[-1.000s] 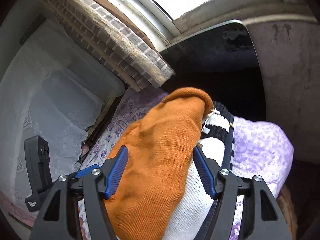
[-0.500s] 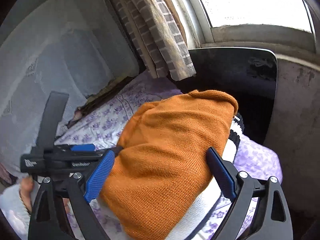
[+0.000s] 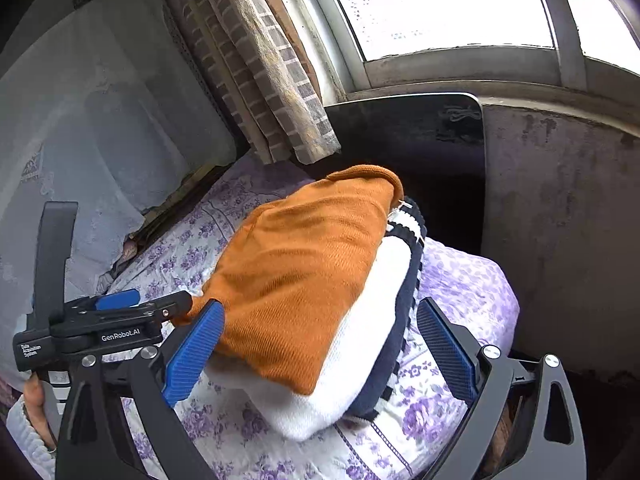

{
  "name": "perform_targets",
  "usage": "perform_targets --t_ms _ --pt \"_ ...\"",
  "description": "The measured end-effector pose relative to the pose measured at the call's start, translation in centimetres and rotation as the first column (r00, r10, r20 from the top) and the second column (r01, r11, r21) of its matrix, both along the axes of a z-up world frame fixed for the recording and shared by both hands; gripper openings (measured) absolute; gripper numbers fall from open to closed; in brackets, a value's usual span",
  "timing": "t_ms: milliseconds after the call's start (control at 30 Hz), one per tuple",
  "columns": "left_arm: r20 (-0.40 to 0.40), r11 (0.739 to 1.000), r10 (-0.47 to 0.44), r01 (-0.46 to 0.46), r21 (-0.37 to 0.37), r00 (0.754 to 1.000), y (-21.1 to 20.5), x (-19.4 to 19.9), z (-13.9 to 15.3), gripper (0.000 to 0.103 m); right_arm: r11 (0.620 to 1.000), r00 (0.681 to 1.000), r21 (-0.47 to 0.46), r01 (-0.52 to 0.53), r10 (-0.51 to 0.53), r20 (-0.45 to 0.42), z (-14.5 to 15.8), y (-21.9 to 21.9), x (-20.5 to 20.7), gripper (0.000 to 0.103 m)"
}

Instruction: Fold small clothes

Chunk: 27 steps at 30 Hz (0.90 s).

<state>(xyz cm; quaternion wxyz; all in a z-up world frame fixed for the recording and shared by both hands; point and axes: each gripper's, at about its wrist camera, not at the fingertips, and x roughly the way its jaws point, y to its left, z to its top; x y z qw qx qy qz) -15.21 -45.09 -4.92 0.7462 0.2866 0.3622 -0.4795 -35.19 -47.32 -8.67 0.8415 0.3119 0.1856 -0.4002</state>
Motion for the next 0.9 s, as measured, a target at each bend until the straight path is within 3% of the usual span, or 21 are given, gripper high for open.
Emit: perform_targets --t_ms 500,667,900 --pt "0.083 0.998 -0.022 0.027 -0.06 0.996 8.7 -3.0 4.3 0.098 0.991 0.996 -0.112 0.079 -0.083 -0.034 4.8 10.3 -2.2 0.099" --pt "0.096 0.995 -0.035 0.044 -0.09 0.995 10.5 -4.1 6.0 0.098 0.981 0.992 -0.169 0.101 -0.113 -0.06 6.9 12.8 -2.7 0.099" --pt "0.102 0.99 -0.045 0.058 -0.132 0.994 12.5 -5.2 8.2 0.098 0.974 0.993 -0.205 0.102 -0.11 -0.029 9.9 14.7 -3.7 0.099"
